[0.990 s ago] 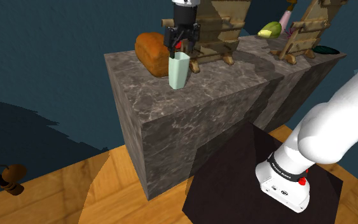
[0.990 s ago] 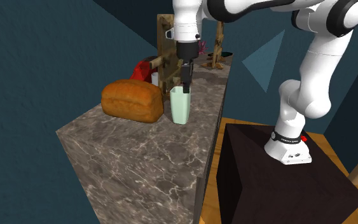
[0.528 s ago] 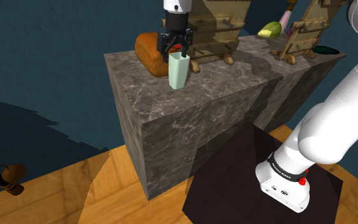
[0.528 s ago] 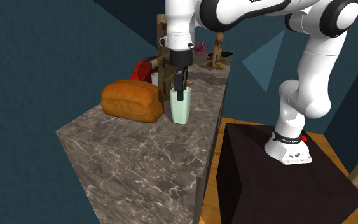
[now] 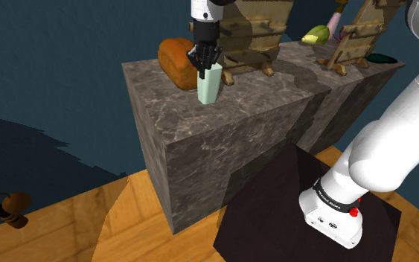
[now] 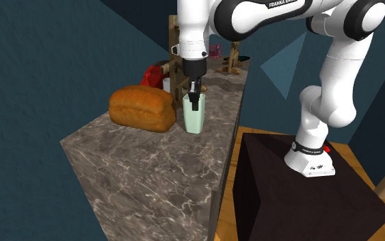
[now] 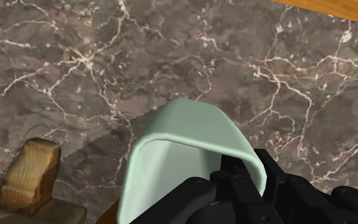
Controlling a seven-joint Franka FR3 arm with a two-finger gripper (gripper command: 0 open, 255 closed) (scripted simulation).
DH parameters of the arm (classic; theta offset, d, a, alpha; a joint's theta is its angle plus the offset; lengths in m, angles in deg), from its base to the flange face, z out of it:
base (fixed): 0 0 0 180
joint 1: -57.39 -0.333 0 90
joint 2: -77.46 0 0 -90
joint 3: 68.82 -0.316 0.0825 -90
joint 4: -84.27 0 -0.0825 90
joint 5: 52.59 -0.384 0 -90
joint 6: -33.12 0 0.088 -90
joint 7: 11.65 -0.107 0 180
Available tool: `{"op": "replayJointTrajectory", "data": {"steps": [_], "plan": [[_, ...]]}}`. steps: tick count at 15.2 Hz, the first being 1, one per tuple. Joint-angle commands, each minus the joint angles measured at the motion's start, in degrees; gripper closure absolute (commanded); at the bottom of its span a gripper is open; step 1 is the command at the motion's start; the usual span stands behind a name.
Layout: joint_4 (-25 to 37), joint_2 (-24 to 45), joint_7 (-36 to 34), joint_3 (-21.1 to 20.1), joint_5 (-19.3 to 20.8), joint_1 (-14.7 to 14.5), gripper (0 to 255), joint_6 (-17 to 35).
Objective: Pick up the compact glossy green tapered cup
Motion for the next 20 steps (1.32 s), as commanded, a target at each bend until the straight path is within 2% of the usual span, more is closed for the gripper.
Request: {"op": "replayJointTrajectory", "data": {"steps": [1,6,20], "plan": [[0.0,0.0,0.0,0.0,0.0,0.0,255,0.0],[-0.1,0.0,0.0,0.0,0.0,0.0,255,0.0],[12.5,1.4,-0.2,-0.1,0.3,-0.1,255,-11.1]]}}
